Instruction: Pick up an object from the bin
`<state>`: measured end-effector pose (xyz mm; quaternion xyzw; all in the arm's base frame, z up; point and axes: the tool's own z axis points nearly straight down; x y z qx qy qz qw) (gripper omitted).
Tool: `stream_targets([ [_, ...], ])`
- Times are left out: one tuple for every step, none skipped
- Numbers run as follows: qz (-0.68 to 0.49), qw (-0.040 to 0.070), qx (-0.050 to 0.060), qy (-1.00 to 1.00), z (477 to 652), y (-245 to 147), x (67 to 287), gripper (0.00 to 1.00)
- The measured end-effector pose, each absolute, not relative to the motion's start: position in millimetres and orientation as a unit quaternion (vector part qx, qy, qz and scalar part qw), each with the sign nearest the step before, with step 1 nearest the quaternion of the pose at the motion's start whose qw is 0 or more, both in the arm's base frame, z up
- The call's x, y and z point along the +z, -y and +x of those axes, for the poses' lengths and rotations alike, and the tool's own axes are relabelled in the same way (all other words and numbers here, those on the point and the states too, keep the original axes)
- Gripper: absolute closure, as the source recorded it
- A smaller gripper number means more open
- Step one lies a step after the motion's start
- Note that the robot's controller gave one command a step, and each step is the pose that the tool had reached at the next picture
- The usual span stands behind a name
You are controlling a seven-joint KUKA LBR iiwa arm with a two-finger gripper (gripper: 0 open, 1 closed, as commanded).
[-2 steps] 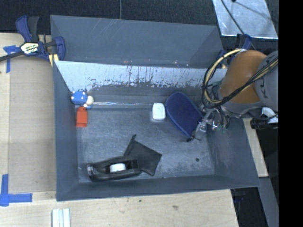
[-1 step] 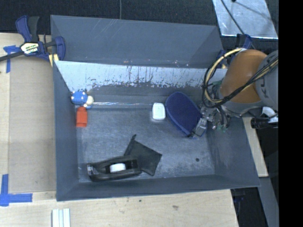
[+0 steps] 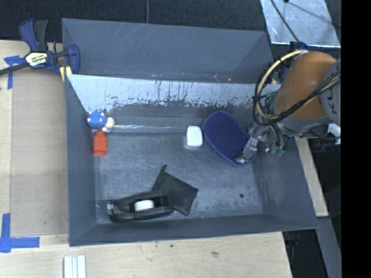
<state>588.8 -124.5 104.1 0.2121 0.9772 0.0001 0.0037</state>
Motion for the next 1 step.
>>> stream_targets([
  [0.211, 0.005, 0.0, -0.977, 590.8, 125.3, 149.9, 1.0],
])
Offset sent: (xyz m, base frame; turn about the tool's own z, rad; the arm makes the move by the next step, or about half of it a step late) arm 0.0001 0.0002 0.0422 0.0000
